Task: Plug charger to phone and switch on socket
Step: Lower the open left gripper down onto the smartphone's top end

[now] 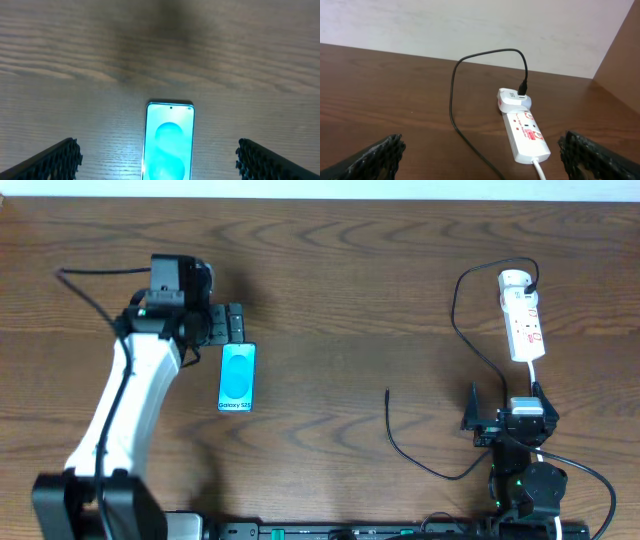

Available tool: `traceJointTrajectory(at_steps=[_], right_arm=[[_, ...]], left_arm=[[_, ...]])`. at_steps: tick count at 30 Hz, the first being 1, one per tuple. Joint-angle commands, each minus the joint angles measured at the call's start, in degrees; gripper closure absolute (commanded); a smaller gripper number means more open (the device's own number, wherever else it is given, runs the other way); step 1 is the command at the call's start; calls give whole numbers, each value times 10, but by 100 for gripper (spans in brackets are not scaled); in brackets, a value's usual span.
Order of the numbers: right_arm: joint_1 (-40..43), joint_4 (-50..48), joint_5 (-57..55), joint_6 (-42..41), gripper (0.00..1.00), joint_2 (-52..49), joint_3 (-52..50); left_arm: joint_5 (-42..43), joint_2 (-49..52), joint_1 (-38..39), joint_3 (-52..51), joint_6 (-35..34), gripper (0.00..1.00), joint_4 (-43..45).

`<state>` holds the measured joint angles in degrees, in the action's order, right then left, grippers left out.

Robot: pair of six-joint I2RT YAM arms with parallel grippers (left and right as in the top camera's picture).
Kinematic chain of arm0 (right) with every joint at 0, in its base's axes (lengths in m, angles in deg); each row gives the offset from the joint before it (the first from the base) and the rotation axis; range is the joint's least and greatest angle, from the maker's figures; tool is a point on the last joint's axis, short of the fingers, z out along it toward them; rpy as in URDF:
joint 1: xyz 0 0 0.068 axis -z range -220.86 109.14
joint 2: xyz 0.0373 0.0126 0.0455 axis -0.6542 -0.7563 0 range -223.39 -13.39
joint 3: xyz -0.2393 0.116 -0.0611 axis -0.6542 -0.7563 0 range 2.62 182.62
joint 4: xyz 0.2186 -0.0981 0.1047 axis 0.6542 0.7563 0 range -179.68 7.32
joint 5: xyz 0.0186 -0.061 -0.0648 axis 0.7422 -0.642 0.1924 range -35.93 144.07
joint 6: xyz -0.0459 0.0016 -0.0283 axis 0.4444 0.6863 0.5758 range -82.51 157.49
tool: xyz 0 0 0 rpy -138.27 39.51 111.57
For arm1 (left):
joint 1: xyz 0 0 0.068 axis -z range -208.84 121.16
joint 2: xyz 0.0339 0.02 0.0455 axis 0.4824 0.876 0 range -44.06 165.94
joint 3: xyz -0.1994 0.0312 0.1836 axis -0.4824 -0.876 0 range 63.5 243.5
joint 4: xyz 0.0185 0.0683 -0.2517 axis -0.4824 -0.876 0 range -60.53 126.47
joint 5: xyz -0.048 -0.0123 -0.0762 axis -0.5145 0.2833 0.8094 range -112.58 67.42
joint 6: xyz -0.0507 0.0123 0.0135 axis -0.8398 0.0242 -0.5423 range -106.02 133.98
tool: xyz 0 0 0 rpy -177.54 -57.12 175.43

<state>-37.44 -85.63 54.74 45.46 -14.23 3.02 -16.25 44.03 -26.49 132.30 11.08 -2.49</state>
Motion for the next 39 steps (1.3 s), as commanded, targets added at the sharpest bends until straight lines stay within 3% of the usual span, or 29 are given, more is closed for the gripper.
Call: traceJointTrajectory(at_steps=[1, 13, 39], right_arm=[[3, 2, 1, -6, 1, 2, -1], [3, 3, 1, -6, 1, 2, -1], [3, 3, 1, -6, 1, 2, -1]], left_arm=[[6, 41, 0, 45, 8, 1, -26], [8, 116, 0, 65, 3, 0, -107], [31, 168, 26, 64, 3, 0, -100]])
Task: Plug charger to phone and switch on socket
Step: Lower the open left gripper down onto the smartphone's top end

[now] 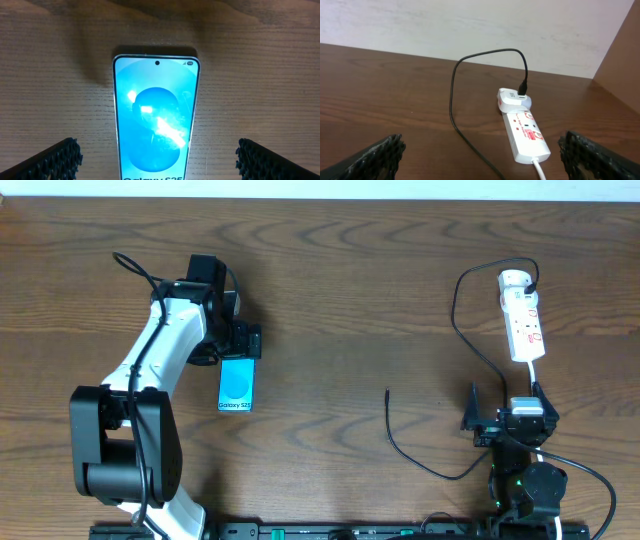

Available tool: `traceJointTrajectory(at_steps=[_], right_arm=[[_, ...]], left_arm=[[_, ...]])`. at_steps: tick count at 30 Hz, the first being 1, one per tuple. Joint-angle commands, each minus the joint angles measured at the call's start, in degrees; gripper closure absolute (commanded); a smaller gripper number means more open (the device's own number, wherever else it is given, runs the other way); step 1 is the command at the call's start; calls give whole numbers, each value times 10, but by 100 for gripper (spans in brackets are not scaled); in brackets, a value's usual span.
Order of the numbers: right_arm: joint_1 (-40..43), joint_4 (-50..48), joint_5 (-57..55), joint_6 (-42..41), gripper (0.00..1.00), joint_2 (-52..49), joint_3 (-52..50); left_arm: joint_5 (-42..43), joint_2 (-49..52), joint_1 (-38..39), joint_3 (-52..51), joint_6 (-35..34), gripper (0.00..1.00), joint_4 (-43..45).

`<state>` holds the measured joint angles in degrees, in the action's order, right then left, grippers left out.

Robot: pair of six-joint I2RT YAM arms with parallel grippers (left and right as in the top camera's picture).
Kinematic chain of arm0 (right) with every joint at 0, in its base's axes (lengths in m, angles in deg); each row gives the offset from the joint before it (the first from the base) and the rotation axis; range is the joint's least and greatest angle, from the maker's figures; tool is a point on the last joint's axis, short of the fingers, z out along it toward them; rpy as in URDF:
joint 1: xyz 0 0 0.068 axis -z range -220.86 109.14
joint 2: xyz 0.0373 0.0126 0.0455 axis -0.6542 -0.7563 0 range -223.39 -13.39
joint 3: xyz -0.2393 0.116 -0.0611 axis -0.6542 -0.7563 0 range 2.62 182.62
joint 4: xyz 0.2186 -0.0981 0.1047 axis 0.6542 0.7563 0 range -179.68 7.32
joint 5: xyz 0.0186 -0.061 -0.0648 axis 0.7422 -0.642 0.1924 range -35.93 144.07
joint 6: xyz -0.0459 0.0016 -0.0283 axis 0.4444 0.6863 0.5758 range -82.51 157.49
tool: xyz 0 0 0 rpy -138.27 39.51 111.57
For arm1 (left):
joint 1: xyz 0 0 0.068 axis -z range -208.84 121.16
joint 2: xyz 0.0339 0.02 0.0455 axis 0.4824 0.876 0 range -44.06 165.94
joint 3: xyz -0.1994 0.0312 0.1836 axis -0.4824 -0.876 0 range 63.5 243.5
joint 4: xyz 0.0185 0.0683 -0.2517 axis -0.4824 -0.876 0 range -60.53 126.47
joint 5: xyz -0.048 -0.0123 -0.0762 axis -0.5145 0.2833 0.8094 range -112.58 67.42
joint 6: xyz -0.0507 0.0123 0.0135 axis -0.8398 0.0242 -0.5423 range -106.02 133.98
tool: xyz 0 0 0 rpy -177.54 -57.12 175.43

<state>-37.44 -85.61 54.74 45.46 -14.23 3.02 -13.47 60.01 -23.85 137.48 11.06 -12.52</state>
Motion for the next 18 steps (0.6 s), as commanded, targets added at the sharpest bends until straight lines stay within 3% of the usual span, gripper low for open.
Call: traceJointTrajectory(at_steps=[1, 18], right_arm=[[3, 2, 1, -6, 1, 2, -1], [3, 2, 1, -6, 1, 2, -1]], left_arm=[[3, 11, 0, 13, 3, 1, 0], [6, 49, 0, 12, 3, 1, 7]])
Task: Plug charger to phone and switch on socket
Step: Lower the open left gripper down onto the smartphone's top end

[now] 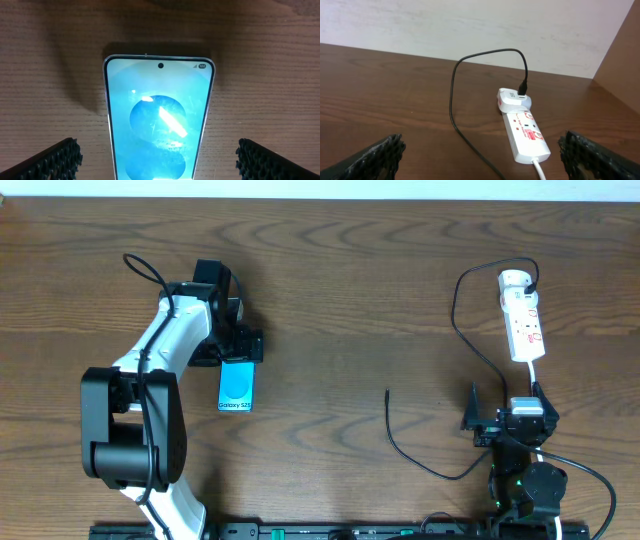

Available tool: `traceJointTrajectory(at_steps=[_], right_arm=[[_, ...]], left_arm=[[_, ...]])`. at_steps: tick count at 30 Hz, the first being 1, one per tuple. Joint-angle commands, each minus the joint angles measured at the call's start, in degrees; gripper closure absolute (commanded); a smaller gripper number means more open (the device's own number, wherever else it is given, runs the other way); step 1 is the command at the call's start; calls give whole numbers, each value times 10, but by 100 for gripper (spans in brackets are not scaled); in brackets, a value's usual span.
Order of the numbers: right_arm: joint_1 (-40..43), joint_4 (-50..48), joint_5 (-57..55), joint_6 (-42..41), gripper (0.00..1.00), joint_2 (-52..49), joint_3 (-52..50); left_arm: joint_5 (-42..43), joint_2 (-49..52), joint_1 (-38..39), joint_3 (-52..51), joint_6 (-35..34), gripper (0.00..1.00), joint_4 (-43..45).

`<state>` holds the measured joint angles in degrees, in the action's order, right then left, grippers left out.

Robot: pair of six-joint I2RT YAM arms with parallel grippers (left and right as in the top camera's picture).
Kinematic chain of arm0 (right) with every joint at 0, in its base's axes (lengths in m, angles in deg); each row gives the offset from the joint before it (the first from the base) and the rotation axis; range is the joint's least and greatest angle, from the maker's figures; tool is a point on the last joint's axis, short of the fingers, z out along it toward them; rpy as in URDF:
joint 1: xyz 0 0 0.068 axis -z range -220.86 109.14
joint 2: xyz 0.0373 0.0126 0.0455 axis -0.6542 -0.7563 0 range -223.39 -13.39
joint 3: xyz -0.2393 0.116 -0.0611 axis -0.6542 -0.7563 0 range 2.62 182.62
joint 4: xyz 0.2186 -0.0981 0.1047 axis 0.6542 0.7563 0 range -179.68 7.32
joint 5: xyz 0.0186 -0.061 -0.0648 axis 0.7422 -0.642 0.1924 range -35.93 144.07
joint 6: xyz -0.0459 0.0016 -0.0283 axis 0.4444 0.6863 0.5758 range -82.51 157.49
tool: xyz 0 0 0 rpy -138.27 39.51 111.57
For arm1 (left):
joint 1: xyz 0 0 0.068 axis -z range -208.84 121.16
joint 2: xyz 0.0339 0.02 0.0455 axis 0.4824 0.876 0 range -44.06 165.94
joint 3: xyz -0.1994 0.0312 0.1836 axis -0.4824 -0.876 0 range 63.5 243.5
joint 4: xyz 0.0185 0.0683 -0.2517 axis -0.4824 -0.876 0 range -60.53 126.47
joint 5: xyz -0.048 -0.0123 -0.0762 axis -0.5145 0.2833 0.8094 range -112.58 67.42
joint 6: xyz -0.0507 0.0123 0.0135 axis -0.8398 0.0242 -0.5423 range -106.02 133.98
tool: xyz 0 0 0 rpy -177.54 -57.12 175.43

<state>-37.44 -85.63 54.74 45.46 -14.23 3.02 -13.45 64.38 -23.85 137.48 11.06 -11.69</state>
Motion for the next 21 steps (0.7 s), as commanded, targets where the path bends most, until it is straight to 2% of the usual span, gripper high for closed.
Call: traceJointTrajectory(at_steps=[1, 21], right_arm=[[3, 3, 1, -6, 1, 2, -1], [3, 3, 2, -6, 1, 2, -1]], left_arm=[[6, 8, 0, 10, 3, 1, 0], [7, 10, 0, -14, 3, 0, 33]])
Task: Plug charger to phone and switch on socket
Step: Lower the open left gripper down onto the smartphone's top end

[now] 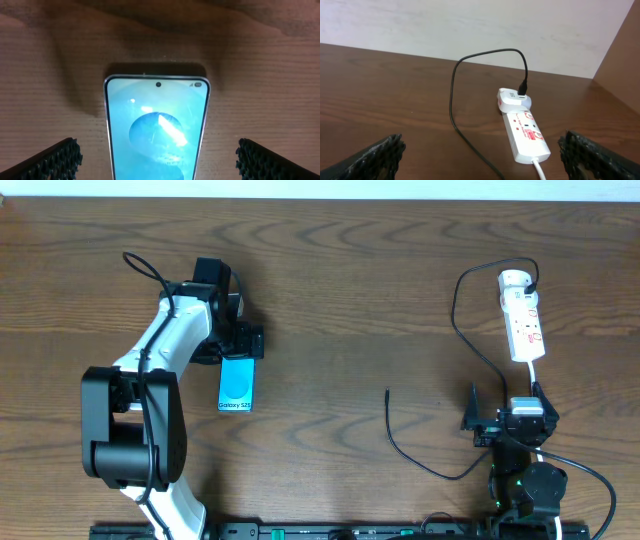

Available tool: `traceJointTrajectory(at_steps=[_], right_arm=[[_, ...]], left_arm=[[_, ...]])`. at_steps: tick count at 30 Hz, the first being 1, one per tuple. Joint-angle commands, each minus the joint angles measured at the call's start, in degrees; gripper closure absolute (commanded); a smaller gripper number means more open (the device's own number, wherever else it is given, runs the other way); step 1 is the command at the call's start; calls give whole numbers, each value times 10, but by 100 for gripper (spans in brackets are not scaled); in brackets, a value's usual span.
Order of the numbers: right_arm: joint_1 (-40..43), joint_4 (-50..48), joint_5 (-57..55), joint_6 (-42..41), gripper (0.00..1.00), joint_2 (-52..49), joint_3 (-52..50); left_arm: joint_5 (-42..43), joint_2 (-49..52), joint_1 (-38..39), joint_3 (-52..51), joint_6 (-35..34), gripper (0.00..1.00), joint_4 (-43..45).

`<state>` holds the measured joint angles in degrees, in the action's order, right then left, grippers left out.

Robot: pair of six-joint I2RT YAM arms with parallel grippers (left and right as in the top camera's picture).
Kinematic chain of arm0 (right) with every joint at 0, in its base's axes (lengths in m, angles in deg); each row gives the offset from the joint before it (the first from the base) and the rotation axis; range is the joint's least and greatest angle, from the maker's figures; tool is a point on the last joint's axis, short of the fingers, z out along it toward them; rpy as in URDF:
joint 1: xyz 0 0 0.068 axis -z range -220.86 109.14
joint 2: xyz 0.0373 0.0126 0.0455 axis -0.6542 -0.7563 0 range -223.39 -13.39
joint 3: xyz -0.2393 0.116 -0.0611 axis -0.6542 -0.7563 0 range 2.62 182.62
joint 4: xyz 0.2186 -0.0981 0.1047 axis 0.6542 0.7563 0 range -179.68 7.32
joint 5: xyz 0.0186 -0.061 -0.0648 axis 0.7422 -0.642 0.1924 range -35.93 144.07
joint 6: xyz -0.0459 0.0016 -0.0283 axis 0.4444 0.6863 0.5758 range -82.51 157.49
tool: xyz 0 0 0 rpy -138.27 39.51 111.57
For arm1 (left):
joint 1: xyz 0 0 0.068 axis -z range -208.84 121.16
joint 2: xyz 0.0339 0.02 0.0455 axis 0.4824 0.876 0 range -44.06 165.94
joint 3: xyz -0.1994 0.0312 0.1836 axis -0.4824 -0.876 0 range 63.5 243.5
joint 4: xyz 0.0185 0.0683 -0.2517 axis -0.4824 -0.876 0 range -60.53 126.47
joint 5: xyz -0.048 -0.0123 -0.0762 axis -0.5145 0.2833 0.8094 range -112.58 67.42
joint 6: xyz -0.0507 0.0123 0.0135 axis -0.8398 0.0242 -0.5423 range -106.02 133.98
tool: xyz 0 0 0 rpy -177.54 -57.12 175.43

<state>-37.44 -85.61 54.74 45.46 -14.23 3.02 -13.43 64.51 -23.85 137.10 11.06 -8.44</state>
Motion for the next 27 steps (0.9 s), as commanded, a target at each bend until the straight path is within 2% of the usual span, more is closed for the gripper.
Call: traceJointTrajectory(at_steps=[1, 27], right_arm=[[3, 2, 1, -6, 1, 2, -1], [3, 2, 2, -6, 1, 2, -1]], left_arm=[[7, 9, 0, -11, 3, 0, 2], [9, 50, 17, -12, 3, 0, 2]])
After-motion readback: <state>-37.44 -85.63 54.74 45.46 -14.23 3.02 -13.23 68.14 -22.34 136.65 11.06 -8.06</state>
